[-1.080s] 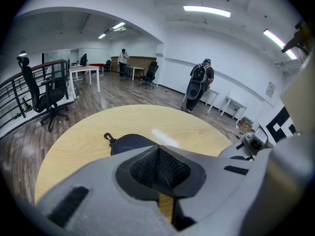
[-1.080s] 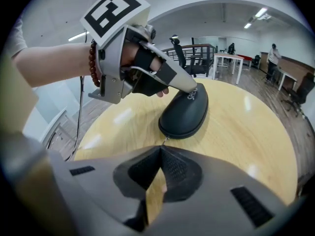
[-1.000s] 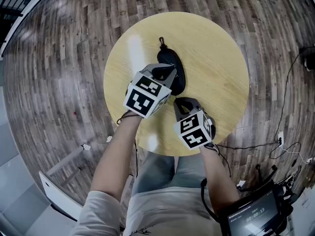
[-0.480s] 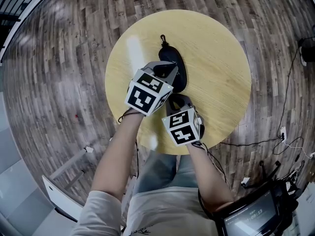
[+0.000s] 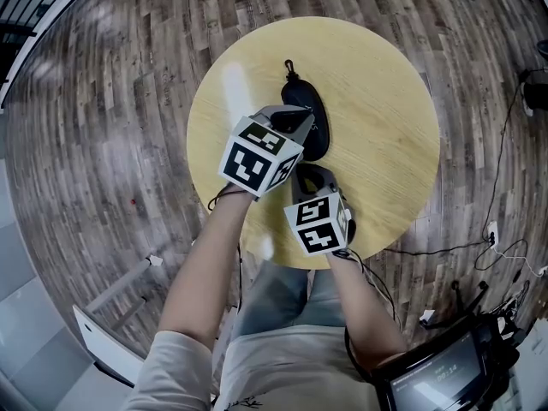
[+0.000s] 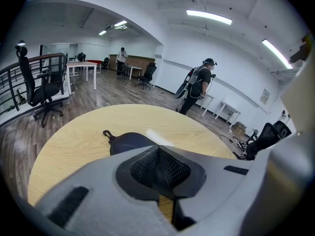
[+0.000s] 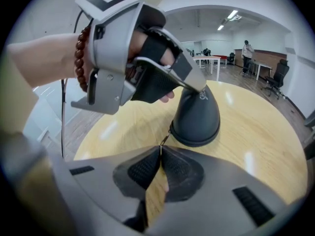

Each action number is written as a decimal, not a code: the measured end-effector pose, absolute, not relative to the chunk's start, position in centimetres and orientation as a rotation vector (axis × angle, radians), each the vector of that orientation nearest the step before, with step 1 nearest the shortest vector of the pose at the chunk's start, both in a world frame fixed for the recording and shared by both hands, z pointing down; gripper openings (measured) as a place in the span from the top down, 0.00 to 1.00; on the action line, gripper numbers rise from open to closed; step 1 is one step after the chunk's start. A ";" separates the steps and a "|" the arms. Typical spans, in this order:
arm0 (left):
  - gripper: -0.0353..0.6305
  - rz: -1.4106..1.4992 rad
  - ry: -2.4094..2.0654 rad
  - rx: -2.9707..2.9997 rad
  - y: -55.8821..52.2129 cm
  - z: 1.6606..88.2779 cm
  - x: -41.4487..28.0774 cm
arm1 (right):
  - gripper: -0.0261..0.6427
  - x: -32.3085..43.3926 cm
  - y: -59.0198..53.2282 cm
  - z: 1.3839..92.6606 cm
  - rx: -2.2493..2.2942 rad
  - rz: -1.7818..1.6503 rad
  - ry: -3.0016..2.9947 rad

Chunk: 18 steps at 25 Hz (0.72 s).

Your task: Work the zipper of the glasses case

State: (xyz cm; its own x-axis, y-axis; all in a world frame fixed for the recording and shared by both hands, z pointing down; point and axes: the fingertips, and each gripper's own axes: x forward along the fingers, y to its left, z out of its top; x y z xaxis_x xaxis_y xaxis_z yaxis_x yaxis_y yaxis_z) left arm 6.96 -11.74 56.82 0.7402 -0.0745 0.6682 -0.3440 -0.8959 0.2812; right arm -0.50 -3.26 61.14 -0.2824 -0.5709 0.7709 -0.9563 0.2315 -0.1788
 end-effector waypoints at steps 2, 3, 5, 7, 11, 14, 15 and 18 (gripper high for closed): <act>0.94 0.967 -0.323 2.564 -11.7 56.7 6.8 | 0.96 -0.6 -2.4 61.2 1.391 0.871 -1.948; 0.94 0.971 -0.329 2.572 -11.7 56.7 6.8 | 0.96 -0.5 -2.0 61.0 1.395 0.858 -1.952; 0.94 0.942 -0.364 2.572 -12.0 56.8 6.8 | 0.96 0.2 -1.2 60.3 1.421 0.806 -1.968; 0.94 0.879 -0.431 2.558 -12.3 56.2 6.5 | 0.96 1.4 -0.4 58.7 1.463 0.737 -2.009; 0.94 0.670 -0.578 2.601 -12.3 50.3 4.3 | 0.96 3.6 0.7 53.2 1.475 0.687 -2.143; 0.94 0.584 -0.718 2.625 -10.2 44.7 1.0 | 0.96 6.4 1.2 48.3 1.498 0.664 -2.163; 0.94 0.561 -0.780 2.629 -9.3 42.8 -0.3 | 0.96 7.2 1.1 46.0 1.521 0.645 -2.179; 0.94 0.485 -0.967 2.600 -6.3 37.6 -4.4 | 0.96 8.1 1.0 39.0 1.593 0.582 -2.266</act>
